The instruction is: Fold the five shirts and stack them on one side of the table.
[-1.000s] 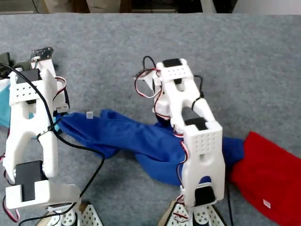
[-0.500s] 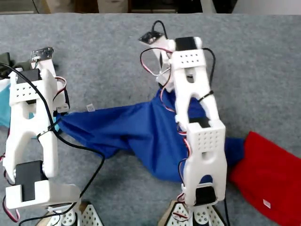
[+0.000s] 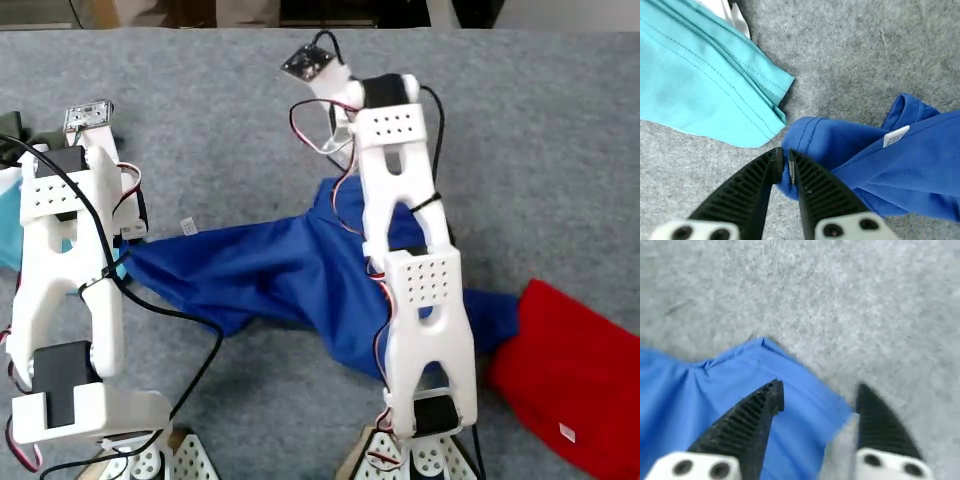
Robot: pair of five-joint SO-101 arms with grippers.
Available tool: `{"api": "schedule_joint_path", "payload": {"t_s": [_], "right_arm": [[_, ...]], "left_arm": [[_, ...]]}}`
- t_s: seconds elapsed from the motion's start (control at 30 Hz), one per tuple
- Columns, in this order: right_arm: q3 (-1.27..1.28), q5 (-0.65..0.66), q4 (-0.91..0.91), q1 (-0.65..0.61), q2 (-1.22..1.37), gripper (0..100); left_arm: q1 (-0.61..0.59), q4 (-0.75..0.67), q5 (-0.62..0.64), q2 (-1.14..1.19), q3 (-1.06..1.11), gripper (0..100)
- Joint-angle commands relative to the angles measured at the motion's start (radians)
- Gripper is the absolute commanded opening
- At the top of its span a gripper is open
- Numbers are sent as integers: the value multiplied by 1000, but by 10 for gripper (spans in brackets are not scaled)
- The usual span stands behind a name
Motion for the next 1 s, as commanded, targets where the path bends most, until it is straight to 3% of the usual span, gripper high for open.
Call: {"api": "schedule_joint_path", "payload": {"t_s": [0.0, 0.23, 0.57, 0.97], "right_arm": [[-151, 8, 71, 64, -10, 267], [-108, 8, 35, 193, 73, 162], [-186, -26, 2, 176, 280, 163], [-260, -26, -12, 191, 306, 163]], "left_arm": [[11, 9, 2, -27, -18, 19], [11, 9, 2, -27, -11, 19], [12, 11, 3, -27, -11, 19], [12, 35, 3, -27, -18, 19]]}}
